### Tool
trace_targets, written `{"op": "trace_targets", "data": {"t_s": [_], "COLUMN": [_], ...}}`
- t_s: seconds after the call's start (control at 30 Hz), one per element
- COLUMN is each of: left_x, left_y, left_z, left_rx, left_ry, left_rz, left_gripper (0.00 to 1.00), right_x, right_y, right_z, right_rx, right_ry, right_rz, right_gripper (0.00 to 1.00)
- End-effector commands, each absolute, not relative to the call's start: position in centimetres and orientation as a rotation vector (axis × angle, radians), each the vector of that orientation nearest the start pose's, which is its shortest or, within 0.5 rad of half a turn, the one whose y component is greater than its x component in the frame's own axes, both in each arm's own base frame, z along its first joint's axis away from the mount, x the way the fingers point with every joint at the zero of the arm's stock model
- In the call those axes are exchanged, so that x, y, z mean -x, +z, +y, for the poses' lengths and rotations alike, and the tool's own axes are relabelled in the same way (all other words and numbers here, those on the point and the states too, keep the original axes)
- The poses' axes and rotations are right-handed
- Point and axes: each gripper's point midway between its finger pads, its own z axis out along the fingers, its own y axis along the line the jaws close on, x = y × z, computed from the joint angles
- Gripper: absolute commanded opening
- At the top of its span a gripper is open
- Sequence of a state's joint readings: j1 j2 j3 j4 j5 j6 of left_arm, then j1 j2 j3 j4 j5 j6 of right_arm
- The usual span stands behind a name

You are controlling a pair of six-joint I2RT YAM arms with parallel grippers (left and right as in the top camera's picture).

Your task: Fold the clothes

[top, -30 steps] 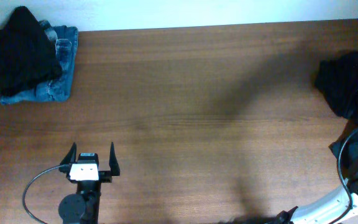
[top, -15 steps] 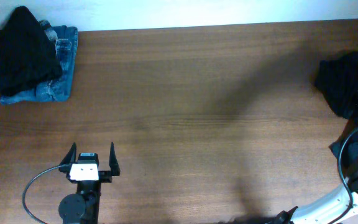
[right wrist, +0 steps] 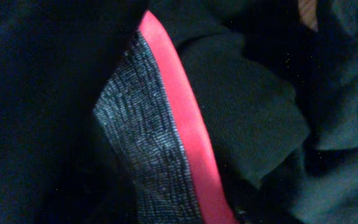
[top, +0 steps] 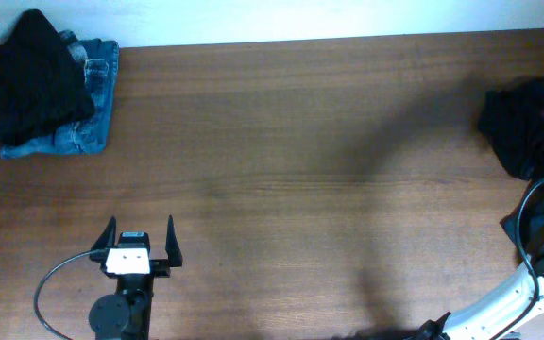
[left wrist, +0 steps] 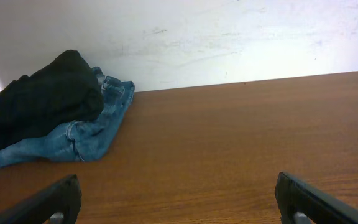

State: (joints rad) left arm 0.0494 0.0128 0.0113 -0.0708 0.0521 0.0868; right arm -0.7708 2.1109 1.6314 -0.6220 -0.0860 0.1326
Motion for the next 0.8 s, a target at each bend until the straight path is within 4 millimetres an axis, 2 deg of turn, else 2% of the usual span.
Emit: {"op": "trace_targets", "data": {"t_s": [0.0, 0.1, 0.17, 0.23, 0.5, 0.63, 0.77], "left_x": [-24.6, -24.6, -24.6, -24.6, -24.6, -24.6, -24.6], "left_y": [15.8, 15.8, 15.8, 15.8, 15.8, 15.8, 15.8], "left_z": [0.3, 0.3, 0.3, 0.3, 0.3, 0.3, 0.3], "left_rx": [-0.085, -0.085, -0.085, -0.085, -0.085, -0.085, -0.085], "left_ry": [0.066, 0.066, 0.066, 0.066, 0.066, 0.066, 0.066], "left_rz": [1.642, 1.642, 1.642, 1.642, 1.642, 1.642, 1.642], "left_gripper": [0.99, 0.99, 0.99, 0.99, 0.99, 0.99, 0.99], "right_x": [-38.5, -38.4, -38.3, -38.3, -38.1, -38.0, -37.7], "right_y": [5.6, 5.9, 6.4, 7.4, 12.2, 13.6, 14.3], "right_z": [-33.9, -34.2, -34.5, -34.7, -35.5, -35.3, -35.1], "right_rx": [-1.116, -1.121, -1.124, -1.129, -1.105, -1.093, -1.092], "right_ry": [-0.076, -0.080, -0.085, -0.090, -0.127, -0.136, -0.137], "right_rz": [2.425, 2.416, 2.405, 2.386, 2.312, 2.292, 2.289], "right_gripper": [0.49, 0.42, 0.30, 0.23, 0.21, 0.16, 0.15]}}
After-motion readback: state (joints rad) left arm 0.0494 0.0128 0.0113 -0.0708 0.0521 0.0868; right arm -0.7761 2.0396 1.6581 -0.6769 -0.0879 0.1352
